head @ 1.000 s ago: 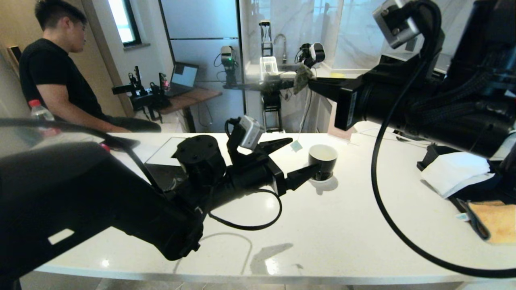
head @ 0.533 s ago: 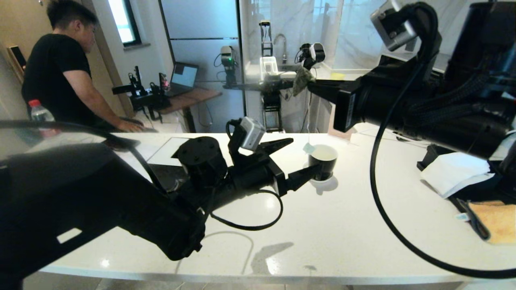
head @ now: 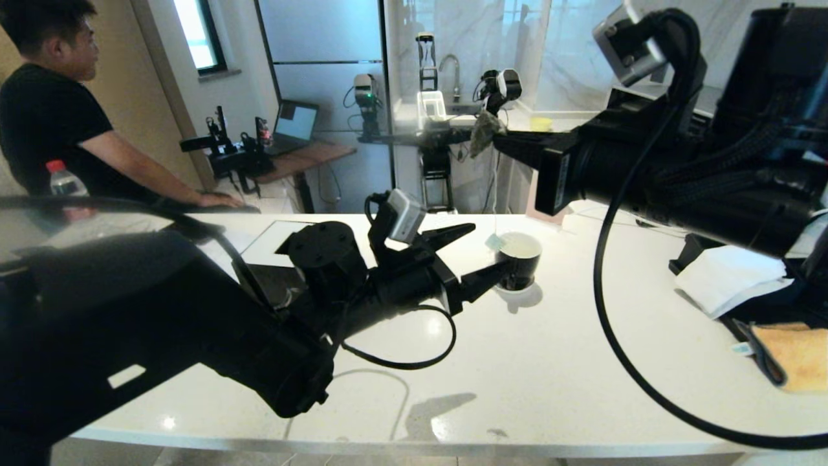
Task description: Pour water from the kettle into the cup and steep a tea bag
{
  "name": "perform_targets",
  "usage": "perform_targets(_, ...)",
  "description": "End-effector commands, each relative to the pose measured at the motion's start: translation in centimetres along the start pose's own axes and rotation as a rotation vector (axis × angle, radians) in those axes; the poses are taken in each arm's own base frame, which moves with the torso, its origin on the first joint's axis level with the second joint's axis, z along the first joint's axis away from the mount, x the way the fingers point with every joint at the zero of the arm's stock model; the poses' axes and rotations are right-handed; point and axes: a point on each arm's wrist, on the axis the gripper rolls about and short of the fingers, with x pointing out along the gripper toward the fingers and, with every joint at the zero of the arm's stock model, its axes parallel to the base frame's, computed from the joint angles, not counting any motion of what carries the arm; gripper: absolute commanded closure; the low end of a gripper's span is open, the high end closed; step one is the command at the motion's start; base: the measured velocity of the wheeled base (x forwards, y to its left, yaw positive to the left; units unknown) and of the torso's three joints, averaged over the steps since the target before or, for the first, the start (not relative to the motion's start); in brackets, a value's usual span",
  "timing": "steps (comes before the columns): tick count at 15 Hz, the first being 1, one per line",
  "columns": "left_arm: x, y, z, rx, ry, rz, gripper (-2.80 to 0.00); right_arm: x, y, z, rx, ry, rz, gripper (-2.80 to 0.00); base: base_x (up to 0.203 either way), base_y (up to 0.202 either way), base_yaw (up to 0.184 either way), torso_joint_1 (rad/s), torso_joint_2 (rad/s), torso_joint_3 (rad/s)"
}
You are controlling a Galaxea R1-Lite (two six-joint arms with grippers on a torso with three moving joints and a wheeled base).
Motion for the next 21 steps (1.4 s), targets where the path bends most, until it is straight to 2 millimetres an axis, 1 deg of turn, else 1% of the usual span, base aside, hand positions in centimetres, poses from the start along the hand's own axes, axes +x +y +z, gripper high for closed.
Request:
perform_targets(1,0.1,0.0,0.0,0.003,-0.009,-0.004,0.00,0.1,0.0,-0.1,-0.001,0.001,0.002,0.00,0.000,0.000,0.000,0.000,0.00,0.000)
perform_targets(16,0.0,0.1,0.3,0.007,-0.015,0.002,0.00,0.3,0.1,-0.4,0.000,0.011,0.005,0.00,0.000,0.000,0.000,0.000,0.00,0.000)
perform_targets(19,-0.2,-0.1,0.7,0.011,-0.021,0.003,0.00,0.7,-0.2,-1.1,0.002,0.027,-0.004,0.00,0.000,0.000,0.000,0.000,0.00,0.000)
perform_targets(21,-0.3,-0.1,0.9,0.012,-0.024,0.002,0.00,0.9,-0.8,-1.9,0.002,0.050,-0.024,0.00,0.000,0.000,0.000,0.000,0.00,0.000)
